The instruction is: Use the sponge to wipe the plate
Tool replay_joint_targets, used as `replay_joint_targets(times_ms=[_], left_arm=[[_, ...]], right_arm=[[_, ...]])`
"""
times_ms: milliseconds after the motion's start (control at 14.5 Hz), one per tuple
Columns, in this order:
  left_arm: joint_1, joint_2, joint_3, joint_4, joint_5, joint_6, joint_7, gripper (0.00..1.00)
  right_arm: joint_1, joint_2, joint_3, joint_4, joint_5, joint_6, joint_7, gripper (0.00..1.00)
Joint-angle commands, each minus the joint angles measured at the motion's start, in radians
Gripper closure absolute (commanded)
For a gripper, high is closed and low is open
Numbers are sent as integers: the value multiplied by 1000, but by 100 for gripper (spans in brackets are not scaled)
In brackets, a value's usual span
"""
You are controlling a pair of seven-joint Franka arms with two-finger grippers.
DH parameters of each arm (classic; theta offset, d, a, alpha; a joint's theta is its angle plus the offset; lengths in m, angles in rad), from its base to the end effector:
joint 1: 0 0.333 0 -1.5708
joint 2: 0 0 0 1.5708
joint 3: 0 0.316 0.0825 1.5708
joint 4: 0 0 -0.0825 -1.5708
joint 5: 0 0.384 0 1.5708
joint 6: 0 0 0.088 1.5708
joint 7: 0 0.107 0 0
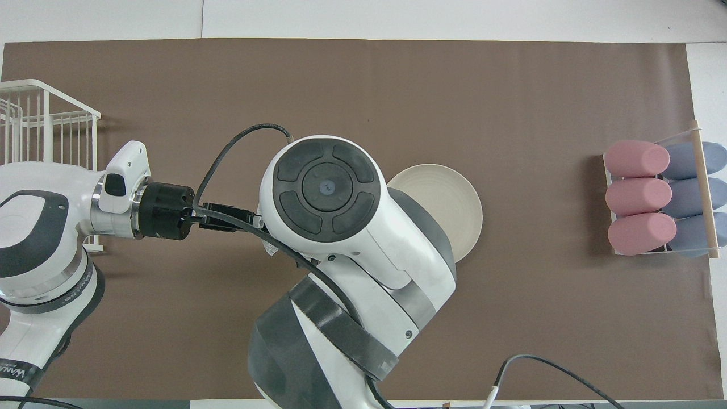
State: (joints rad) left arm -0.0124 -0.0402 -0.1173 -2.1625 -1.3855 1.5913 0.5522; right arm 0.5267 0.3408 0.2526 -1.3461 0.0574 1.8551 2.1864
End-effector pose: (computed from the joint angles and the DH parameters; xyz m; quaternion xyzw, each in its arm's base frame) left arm 0.4890 -0.1686 0.4567 0.7616 -0.0784 -0.0690 0.6396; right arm 0.4980 0.4586 0.5565 -0.7471 0.6551 0.0610 0.0949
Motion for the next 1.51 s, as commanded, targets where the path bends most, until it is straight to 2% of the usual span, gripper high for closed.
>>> replay_joint_targets(times_ms=[0, 206, 344, 481, 619, 756, 962, 1100, 1238, 1444], left_arm=[[-11, -32, 5, -33, -13, 7, 5, 0], [-9, -32, 7, -34, -10, 7, 5, 0], [-9, -32, 7, -34, -9, 6, 5, 0], [-8, -32, 8, -33, -4, 7, 3, 0], [-4, -30, 10, -30, 29, 21, 3, 0], [8, -27, 11, -23, 115, 29, -1, 0], [69, -26, 13, 13, 293, 27, -14, 0], [91, -23, 13, 61, 432, 41, -70, 0], [97, -27, 13, 93, 560, 67, -121, 0], [78, -26, 10, 160, 780, 120, -240, 0]], right_arm=[[-8, -28, 5, -36, 10, 15, -4, 100], [-22, -39, 4, -68, 10, 26, -16, 100], [-66, -64, 4, -138, 10, 61, -75, 100], [-96, -120, 2, -297, 10, 187, -170, 100], [-154, -195, 4, -533, 10, 394, -241, 100], [-169, -226, 2, -658, 10, 470, -295, 100], [-229, -236, 4, -731, 10, 473, -397, 100], [-241, -230, 4, -787, 12, 539, -430, 100], [-240, -194, 4, -809, 12, 576, -435, 100], [-261, -184, 4, -812, 10, 575, -460, 100]])
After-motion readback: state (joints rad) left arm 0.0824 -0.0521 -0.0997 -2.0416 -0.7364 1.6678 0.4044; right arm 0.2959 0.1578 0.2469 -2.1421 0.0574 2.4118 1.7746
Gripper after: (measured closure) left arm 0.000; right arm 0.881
